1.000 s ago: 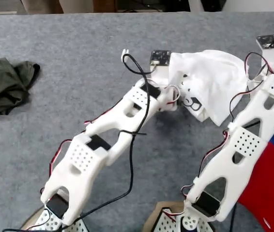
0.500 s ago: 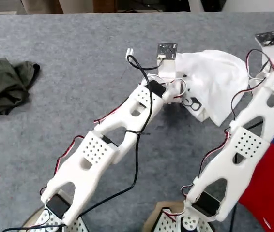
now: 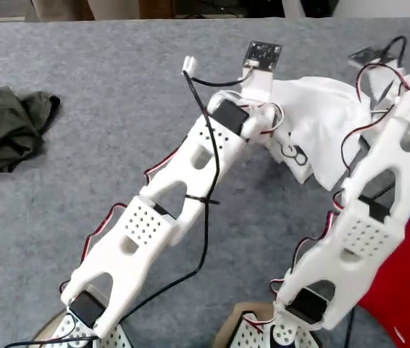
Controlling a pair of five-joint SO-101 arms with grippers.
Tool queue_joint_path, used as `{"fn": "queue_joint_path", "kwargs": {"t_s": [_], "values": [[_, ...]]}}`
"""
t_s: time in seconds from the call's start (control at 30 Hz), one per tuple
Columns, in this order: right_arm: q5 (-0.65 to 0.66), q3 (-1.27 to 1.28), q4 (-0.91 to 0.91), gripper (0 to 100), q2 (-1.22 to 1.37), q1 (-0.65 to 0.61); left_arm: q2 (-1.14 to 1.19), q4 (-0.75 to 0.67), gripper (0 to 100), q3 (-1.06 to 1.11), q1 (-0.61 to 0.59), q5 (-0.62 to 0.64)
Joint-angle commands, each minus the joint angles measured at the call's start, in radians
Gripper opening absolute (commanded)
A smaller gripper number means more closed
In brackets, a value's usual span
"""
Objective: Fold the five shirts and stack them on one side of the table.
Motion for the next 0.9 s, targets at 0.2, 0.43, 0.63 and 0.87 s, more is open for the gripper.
{"fn": "queue_joint_path", "kwargs": {"t_s": [0.2,0.43,0.63,0.87], "values": [[0.146,0.395,-0.009,19.9,-0.243,-0.074,-0.031,0.279,2,-0.273,-0.032,-0.124],[0.14,0.674,-0.172,19.9,-0.308,-0.139,-0.156,0.393,2,-0.273,-0.167,-0.226],[0.023,0.839,-0.33,19.9,-0.325,-0.18,-0.259,0.397,2,-0.27,-0.259,-0.344],[0.051,0.88,-0.313,19.9,-0.398,-0.17,-0.285,0.397,2,-0.204,-0.318,-0.45]]}}
